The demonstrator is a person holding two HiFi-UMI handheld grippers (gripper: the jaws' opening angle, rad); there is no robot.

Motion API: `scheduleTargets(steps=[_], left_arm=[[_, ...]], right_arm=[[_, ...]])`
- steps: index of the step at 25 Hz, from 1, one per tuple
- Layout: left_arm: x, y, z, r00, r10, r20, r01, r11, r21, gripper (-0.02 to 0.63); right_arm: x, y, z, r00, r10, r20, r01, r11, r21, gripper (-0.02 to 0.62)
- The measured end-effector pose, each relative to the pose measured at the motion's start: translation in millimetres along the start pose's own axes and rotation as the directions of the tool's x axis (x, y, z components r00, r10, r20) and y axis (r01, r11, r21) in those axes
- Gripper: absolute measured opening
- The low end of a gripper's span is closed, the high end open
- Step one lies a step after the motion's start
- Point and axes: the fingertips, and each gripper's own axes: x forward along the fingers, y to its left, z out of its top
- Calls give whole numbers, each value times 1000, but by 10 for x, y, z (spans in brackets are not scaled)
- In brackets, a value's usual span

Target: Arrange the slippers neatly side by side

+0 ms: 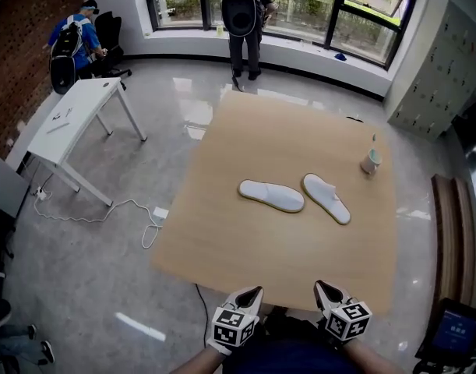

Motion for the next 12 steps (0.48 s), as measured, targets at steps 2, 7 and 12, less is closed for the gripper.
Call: scheduleTargets(steps=[2, 7, 12], left_arm=[[55, 27, 42, 1000, 6, -8, -6, 1000, 2, 5], [113, 74, 241, 998, 53, -21, -52, 998, 31, 5], [264, 86, 511, 995, 102, -15, -101, 993, 61, 5]], right_arm=[[100, -40, 6, 1000, 10, -11, -10, 1000, 12, 11], [376, -63, 161, 997, 82, -7, -82, 997, 16, 11], [571, -88, 368, 989, 148, 16, -149, 989, 9, 11]])
